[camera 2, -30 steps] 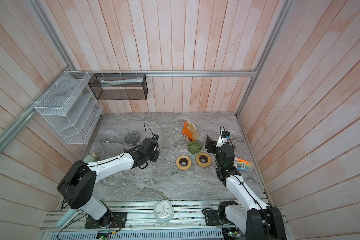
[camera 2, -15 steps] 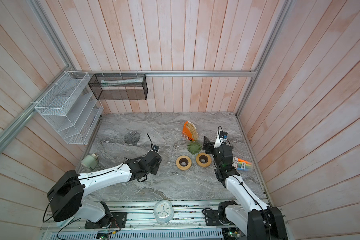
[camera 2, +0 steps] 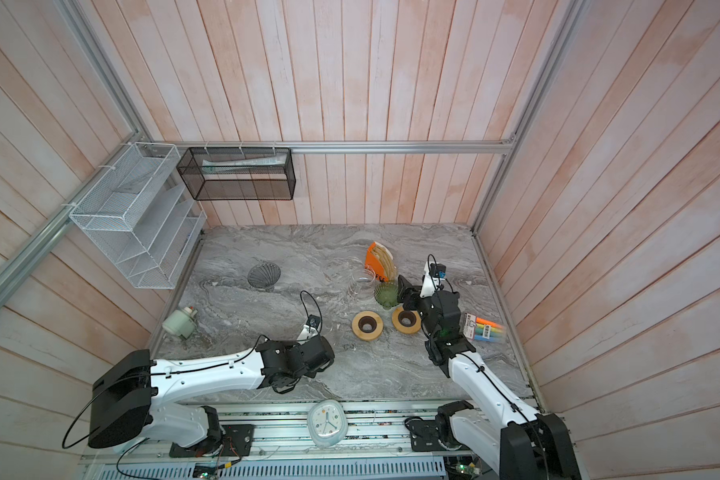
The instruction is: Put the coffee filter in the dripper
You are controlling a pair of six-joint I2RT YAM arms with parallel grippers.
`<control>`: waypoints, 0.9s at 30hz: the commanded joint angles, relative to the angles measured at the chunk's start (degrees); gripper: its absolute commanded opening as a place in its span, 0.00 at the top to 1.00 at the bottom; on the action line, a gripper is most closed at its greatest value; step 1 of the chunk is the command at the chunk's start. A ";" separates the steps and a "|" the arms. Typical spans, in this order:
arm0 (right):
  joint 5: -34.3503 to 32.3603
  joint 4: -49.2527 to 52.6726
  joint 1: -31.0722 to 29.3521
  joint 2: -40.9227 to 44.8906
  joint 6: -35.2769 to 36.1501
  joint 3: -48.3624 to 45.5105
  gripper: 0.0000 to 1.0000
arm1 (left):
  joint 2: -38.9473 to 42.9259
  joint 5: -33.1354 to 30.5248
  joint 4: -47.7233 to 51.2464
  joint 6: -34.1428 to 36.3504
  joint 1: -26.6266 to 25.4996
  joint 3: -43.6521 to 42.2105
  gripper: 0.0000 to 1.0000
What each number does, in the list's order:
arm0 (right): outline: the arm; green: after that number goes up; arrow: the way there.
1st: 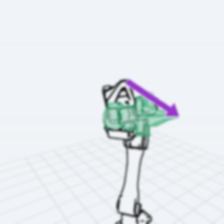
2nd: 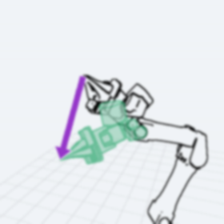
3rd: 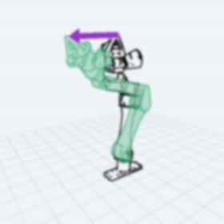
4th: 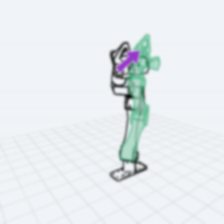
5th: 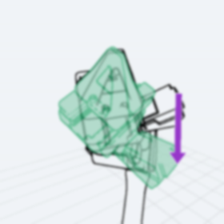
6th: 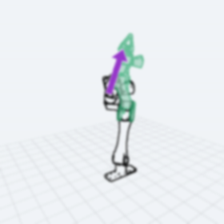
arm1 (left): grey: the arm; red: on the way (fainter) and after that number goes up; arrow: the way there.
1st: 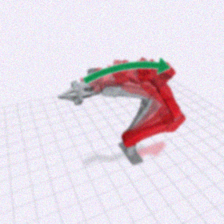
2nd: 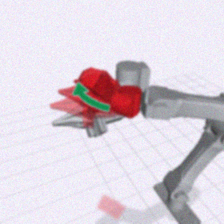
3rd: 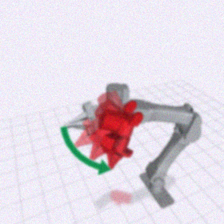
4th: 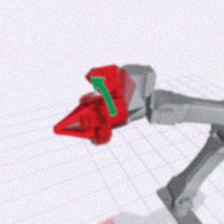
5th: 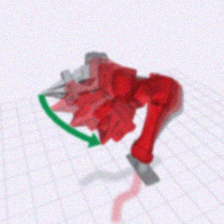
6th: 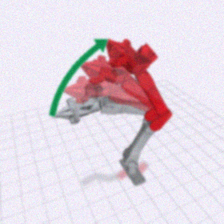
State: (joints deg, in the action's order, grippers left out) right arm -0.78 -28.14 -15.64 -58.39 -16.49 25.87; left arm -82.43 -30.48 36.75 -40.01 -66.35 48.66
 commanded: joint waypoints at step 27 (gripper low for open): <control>-2.28 3.00 -4.14 0.50 0.28 4.92 0.23 | 2.31 -5.36 12.27 -15.67 -5.81 -1.29 0.57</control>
State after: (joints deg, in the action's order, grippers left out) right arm -2.13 -25.91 -19.35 -58.11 -16.47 28.95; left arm -81.89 -34.48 47.42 -53.71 -71.81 48.40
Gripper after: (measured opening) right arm 0.775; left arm 0.431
